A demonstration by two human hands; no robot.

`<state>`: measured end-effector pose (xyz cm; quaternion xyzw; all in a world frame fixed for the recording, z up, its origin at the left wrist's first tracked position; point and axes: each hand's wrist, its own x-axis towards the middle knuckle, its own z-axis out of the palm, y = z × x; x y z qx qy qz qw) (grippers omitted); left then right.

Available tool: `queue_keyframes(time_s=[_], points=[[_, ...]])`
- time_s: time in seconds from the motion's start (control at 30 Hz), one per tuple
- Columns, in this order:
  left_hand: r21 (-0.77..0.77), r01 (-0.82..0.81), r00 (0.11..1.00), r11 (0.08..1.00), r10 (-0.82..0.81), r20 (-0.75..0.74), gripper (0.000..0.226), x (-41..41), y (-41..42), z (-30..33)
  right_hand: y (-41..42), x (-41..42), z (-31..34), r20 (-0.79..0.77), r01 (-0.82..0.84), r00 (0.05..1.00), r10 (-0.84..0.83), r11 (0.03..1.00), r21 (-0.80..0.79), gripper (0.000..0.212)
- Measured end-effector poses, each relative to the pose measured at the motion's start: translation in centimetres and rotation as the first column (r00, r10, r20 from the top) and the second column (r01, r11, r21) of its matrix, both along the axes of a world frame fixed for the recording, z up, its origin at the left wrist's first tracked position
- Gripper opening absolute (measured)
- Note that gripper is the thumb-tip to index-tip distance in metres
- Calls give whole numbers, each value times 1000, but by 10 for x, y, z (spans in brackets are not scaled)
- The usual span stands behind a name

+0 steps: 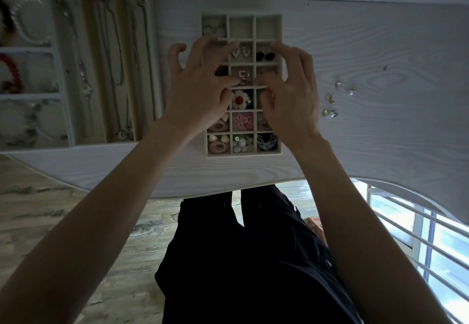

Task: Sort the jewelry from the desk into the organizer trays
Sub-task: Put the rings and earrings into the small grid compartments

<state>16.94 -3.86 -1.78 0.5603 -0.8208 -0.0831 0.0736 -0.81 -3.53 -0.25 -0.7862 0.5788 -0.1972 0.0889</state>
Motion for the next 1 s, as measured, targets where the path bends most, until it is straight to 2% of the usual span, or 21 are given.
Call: queue_keyframes(time_s=[0.13, 0.33, 0.43, 0.53, 0.6, 0.77, 0.9, 0.93, 1.0], points=[[-17, 14, 1000, 1000, -14, 21, 27, 1, 0, 0, 2, 4, -6, -73, -28, 997, 34, 995, 92, 15], [-37, 16, 1000, 999, -16, 3, 27, -1, 0, -1, 2, 7, -8, -128, 1, 992, 16, 991, 133, 17], [-92, -5, 999, 996, 1, -43, 24, -1, 0, -2, 2, 6, -8, -125, -1, 992, 17, 991, 131, 18], [-125, -78, 986, 989, 58, -154, 25, 0, 1, -2, 2, 3, -3, -65, 4, 998, 1, 998, 66, 16], [-93, -131, 961, 987, 103, -257, 24, -1, 4, 1, 5, -2, 2, -26, 27, 999, -26, 999, 36, 19], [142, -178, 856, 974, 225, -466, 18, -21, 21, 30, 24, -35, 18, 89, 150, 984, -152, 988, 24, 25], [230, -5, 797, 973, 143, -587, 21, -69, 34, 46, 51, -81, 15, 81, 244, 964, -252, 965, 95, 24], [237, 46, 799, 970, 107, -592, 22, -86, 35, 47, 57, -97, 12, 63, 278, 956, -286, 953, 117, 24], [222, 96, 856, 970, 33, -516, 25, -117, 36, 44, 64, -123, 3, 28, 337, 937, -347, 925, 177, 25]])
